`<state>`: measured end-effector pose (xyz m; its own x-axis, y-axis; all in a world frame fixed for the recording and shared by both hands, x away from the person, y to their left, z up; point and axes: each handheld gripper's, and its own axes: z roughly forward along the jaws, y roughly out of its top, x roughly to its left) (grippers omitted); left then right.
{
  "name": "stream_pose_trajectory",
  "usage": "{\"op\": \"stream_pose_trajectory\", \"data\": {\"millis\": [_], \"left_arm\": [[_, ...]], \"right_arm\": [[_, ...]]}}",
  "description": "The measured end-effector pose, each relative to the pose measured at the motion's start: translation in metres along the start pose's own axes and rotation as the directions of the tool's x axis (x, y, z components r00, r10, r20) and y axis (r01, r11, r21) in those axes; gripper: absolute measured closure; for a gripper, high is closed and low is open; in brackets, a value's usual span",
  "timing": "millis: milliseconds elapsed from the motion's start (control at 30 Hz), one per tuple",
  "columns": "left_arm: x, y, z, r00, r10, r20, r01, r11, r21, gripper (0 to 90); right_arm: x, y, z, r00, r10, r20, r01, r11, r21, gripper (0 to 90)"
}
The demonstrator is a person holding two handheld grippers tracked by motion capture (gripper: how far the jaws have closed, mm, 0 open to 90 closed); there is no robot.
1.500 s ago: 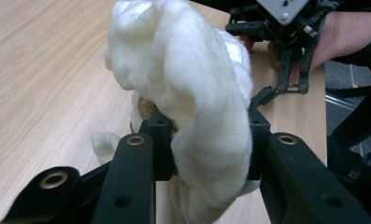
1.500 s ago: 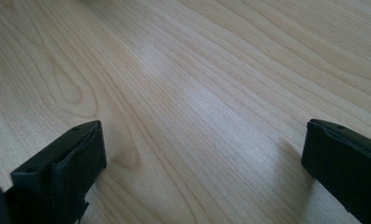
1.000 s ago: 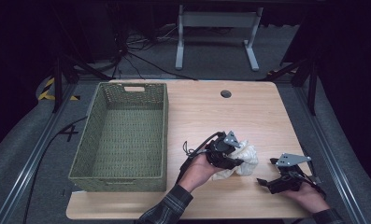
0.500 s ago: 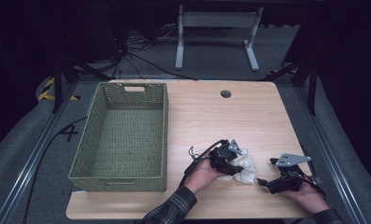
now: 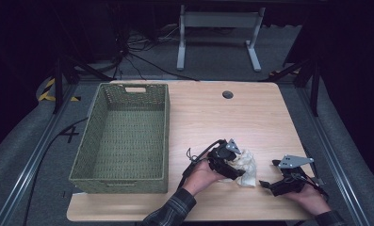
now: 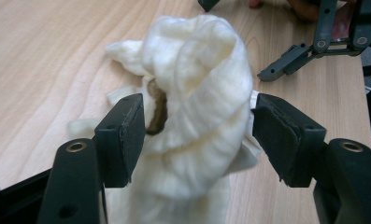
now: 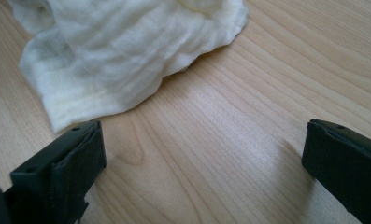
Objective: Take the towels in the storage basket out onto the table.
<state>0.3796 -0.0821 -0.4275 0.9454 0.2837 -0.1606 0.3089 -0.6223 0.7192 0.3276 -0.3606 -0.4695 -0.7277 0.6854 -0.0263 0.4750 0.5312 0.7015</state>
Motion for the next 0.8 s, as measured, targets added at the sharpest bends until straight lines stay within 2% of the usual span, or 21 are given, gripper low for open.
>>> {"op": "stream_pose_trajectory", "data": {"millis": [33, 200, 267, 400, 467, 533, 633, 667, 733, 800], "left_arm": [[0.001, -0.001, -0.004, 0.9999, 0.005, -0.01, -0.005, 1.0, -0.002, 35.3], [0.001, -0.011, -0.019, 0.9978, -0.027, -0.061, 0.026, 0.9994, -0.023, 38.7], [0.002, -0.015, -0.022, 0.9947, -0.03, -0.098, 0.028, 0.9993, -0.025, 40.2], [0.007, -0.016, -0.024, 0.987, -0.061, -0.149, 0.057, 0.9979, -0.03, 43.1], [0.013, -0.015, -0.02, 0.9818, -0.085, -0.17, 0.077, 0.9957, -0.051, 45.7], [0.015, -0.015, -0.018, 0.9807, -0.089, -0.174, 0.08, 0.9952, -0.055, 46.5], [0.022, -0.013, -0.012, 0.9748, -0.099, -0.2, 0.091, 0.9946, -0.049, 49.1], [0.025, -0.012, -0.009, 0.973, -0.117, -0.199, 0.107, 0.9924, -0.061, 49.6], [0.03, -0.009, -0.004, 0.9738, -0.126, -0.19, 0.118, 0.9917, -0.051, 50.0], [0.033, -0.006, 0.001, 0.9749, -0.107, -0.195, 0.102, 0.9941, -0.036, 50.0]], "right_arm": [[0.0, 0.0, 0.0, 1.0, -0.004, -0.002, 0.004, 1.0, 0.005, 0.0], [0.0, 0.0, -0.001, 0.9999, -0.011, -0.011, 0.011, 1.0, 0.015, 0.2], [-0.001, 0.0, -0.001, 0.9999, -0.013, -0.011, 0.014, 1.0, 0.015, 0.2], [-0.001, 0.0, -0.001, 0.9998, -0.015, -0.011, 0.015, 1.0, 0.006, 0.2], [-0.001, -0.001, -0.001, 0.9998, -0.015, -0.012, 0.015, 1.0, 0.0, 0.1], [-0.001, -0.001, -0.001, 0.9998, -0.014, -0.013, 0.014, 1.0, -0.003, 0.1], [0.0, -0.001, -0.001, 0.9998, -0.013, -0.012, 0.013, 1.0, -0.006, 0.2], [0.0, -0.001, -0.001, 0.9998, -0.013, -0.012, 0.013, 1.0, -0.006, 0.2], [0.0, -0.001, -0.001, 0.9999, -0.012, -0.011, 0.012, 1.0, -0.005, 0.2], [0.0, -0.002, -0.001, 0.9999, -0.012, -0.011, 0.012, 1.0, -0.004, 0.2]]}}
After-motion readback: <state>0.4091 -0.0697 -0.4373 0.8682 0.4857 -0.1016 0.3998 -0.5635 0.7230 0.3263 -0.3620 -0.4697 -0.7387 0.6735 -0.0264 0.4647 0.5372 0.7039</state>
